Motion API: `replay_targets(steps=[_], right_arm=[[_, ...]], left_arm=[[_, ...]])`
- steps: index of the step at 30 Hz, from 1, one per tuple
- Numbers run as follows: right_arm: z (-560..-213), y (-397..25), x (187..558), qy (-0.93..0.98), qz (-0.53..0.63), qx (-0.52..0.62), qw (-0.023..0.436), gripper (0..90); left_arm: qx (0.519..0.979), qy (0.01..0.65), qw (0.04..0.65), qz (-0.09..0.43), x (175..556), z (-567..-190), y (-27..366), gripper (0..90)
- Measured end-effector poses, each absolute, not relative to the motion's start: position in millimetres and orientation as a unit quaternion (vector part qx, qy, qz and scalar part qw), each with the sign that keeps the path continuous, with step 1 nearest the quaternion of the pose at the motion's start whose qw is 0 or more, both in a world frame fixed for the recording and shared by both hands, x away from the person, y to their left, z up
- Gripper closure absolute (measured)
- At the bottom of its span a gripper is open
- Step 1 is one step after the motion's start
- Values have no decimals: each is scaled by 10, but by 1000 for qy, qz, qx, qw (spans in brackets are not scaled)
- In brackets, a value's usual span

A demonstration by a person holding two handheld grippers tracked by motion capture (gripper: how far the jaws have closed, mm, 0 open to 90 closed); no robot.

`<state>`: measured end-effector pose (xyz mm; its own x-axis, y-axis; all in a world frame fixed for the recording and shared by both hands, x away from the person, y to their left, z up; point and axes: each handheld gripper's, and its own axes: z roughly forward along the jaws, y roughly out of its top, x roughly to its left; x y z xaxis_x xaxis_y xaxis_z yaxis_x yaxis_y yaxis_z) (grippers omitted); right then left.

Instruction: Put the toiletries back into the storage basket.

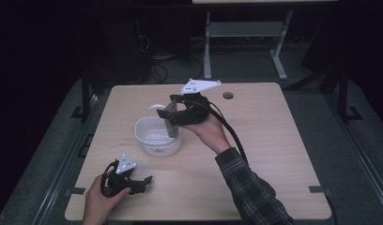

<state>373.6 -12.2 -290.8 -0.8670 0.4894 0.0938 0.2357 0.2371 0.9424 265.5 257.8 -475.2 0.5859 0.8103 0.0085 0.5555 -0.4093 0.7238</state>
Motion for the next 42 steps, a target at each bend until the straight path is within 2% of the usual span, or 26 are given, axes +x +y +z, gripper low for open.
replay_targets(steps=[42], right_arm=[[-3391, 80, 3895, 800, 537, 250, 96, 298]], left_arm=[[820, 415, 349, 182, 2654, -4752, 2577, 128]])
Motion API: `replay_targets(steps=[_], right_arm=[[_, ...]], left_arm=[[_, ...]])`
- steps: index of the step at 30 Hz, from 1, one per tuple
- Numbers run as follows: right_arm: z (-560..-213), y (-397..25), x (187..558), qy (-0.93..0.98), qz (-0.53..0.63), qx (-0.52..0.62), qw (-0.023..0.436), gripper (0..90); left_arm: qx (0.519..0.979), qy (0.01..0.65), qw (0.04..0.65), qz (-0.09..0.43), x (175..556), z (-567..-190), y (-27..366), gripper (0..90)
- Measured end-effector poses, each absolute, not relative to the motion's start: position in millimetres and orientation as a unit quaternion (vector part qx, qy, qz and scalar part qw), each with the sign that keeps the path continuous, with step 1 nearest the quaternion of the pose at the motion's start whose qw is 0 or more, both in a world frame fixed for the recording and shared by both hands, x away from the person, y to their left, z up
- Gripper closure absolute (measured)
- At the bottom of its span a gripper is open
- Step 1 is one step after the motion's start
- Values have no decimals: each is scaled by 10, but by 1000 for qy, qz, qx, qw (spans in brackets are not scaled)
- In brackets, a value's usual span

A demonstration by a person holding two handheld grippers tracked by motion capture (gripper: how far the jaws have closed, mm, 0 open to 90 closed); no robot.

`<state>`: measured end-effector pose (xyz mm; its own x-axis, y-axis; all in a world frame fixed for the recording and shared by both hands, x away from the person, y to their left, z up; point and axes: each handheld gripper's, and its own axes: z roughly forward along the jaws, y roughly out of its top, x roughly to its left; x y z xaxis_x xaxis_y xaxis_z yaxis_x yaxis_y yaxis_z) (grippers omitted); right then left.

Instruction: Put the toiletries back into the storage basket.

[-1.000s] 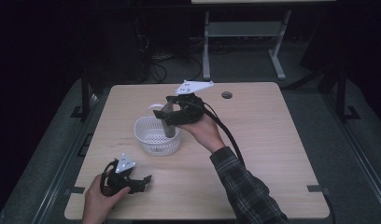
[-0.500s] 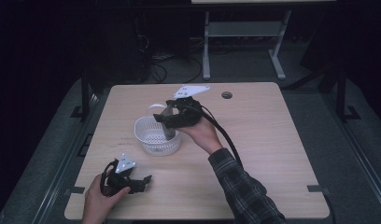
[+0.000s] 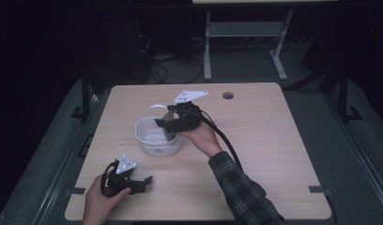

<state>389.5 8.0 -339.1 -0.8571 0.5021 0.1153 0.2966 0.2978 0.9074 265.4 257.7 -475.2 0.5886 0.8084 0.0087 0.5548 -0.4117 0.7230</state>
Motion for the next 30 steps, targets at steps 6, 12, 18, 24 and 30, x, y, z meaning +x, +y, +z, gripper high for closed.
replay_targets(steps=[6, 12, 18, 24, 30], right_arm=[[-3450, 93, 3911, 804, 531, 252, 94, 298], [-3506, 101, 3922, 806, 526, 255, 92, 298], [-3590, 101, 3948, 809, 520, 259, 91, 298], [-3663, 107, 3967, 814, 510, 263, 87, 298], [-3712, 122, 3984, 821, 500, 263, 85, 298]], left_arm=[[820, 415, 349, 182, 2654, -4752, 2577, 128], [821, 415, 348, 182, 2654, -4751, 2579, 128], [822, 414, 348, 182, 2653, -4750, 2579, 128], [821, 414, 348, 182, 2653, -4751, 2578, 128], [821, 414, 348, 181, 2652, -4751, 2578, 128]])
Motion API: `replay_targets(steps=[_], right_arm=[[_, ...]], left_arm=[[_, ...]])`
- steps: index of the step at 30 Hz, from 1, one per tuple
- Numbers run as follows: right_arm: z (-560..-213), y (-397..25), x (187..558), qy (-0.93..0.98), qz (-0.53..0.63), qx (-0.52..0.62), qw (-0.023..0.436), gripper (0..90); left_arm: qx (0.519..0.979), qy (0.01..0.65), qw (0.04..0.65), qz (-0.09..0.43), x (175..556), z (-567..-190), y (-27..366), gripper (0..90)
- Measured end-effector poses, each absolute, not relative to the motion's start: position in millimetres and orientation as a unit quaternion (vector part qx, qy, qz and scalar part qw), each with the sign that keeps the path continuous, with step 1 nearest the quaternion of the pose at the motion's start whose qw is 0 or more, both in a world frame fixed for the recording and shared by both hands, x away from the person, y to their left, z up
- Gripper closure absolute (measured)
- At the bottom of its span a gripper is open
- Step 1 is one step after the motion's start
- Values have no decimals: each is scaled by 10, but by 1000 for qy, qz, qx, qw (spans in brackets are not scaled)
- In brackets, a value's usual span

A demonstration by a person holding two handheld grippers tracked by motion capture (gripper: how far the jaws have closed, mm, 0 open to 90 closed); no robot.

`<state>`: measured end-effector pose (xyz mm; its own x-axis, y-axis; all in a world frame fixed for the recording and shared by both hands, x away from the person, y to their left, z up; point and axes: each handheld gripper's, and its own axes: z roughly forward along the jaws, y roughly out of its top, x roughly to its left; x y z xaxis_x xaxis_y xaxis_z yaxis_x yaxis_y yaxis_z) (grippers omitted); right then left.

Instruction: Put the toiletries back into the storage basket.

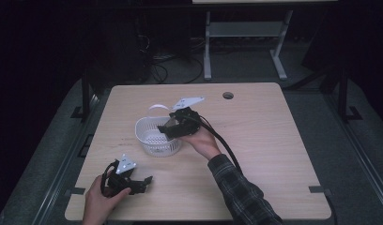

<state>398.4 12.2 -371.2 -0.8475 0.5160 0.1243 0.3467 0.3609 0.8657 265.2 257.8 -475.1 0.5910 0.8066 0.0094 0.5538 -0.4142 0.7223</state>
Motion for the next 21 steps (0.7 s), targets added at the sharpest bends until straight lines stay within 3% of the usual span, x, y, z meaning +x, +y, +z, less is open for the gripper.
replay_targets(steps=[17, 21], right_arm=[[-3786, 127, 3986, 826, 490, 265, 79, 295], [-3773, 120, 3980, 821, 497, 267, 81, 243]], left_arm=[[821, 414, 348, 182, 2651, -4750, 2577, 128], [822, 413, 348, 182, 2651, -4750, 2578, 128]])
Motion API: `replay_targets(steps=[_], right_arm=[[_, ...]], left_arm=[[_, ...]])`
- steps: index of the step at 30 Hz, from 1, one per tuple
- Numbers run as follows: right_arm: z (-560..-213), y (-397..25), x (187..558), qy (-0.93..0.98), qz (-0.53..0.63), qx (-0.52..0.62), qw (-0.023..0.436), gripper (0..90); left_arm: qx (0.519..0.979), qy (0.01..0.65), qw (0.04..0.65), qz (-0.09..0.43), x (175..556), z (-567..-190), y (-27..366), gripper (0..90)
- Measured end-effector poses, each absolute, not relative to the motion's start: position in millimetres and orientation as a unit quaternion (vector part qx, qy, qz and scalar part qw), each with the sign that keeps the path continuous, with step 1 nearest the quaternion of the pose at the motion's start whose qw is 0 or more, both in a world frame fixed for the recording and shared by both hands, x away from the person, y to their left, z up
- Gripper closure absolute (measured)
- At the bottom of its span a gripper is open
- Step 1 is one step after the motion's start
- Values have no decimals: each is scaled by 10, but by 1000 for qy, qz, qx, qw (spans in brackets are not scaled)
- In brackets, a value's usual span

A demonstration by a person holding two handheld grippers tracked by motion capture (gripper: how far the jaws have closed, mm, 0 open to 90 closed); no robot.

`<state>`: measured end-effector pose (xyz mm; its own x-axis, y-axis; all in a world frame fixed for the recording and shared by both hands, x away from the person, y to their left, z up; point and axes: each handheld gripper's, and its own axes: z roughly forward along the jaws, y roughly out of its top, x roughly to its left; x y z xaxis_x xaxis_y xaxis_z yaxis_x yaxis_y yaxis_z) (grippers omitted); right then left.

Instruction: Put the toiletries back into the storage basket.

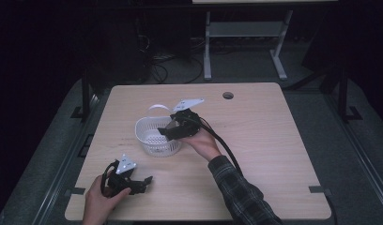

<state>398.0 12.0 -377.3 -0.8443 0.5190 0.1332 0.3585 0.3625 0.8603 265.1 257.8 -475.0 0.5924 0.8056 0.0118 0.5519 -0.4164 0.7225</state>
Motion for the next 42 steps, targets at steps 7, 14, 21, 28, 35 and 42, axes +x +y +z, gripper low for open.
replay_targets(steps=[7, 14, 21, 28, 35, 42], right_arm=[[-3755, 103, 3990, 822, 498, 268, 67, 139], [-3747, 109, 3979, 825, 493, 267, 63, 64], [-3725, 68, 3955, 831, 484, 268, 64, 24], [-3690, -114, 3894, 826, 488, 273, 72, 24], [-3684, -290, 3810, 821, 491, 280, 80, 24], [-3722, -470, 3701, 821, 488, 281, 91, 24]], left_arm=[[821, 414, 348, 182, 2650, -4751, 2577, 128], [821, 413, 348, 182, 2651, -4750, 2577, 128], [821, 413, 348, 182, 2651, -4750, 2578, 128], [821, 413, 348, 181, 2658, -4750, 2573, 127], [821, 414, 348, 182, 2657, -4750, 2573, 127], [820, 415, 350, 182, 2656, -4752, 2570, 127]])
